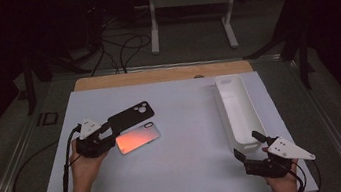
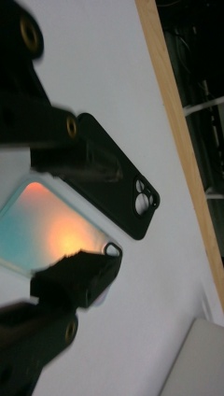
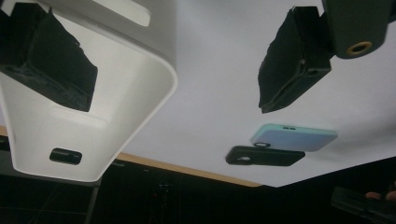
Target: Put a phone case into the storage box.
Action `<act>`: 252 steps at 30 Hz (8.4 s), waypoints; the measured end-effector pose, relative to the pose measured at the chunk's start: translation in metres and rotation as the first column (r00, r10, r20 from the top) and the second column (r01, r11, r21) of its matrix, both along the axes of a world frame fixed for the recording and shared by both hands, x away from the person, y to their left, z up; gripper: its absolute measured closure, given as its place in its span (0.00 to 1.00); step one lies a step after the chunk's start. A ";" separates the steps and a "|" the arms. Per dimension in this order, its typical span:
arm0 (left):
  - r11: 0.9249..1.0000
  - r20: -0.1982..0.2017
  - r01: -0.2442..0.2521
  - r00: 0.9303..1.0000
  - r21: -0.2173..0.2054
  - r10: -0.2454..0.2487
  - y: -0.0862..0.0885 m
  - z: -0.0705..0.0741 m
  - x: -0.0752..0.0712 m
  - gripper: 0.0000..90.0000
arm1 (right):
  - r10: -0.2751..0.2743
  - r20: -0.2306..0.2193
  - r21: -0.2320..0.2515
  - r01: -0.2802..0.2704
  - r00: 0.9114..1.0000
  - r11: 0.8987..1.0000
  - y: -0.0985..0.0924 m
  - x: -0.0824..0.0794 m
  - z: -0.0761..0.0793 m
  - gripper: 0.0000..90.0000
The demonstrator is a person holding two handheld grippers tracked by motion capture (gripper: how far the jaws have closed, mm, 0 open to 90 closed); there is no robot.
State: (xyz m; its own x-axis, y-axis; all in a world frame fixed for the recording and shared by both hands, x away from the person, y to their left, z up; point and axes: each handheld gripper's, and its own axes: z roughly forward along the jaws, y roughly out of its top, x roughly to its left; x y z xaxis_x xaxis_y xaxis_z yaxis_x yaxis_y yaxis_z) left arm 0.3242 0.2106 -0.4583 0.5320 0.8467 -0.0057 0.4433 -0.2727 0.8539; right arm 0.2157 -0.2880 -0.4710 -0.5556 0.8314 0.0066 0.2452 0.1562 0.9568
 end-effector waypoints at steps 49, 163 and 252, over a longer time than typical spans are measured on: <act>0.978 -0.268 0.144 0.958 0.148 -0.100 -0.040 -0.060 0.044 1.00 | 0.001 0.003 -0.008 -0.001 1.000 1.000 0.000 0.000 -0.001 0.13; 0.964 -0.325 0.135 0.944 0.230 -0.055 -0.083 -0.040 0.015 0.02 | -0.007 -0.011 0.030 0.008 1.000 1.000 -0.008 0.023 -0.003 0.12; 0.929 -0.094 0.320 0.947 0.186 -0.307 -0.151 0.036 -0.022 0.19 | 0.230 -0.154 0.140 -0.209 0.961 0.968 0.068 0.072 0.055 0.14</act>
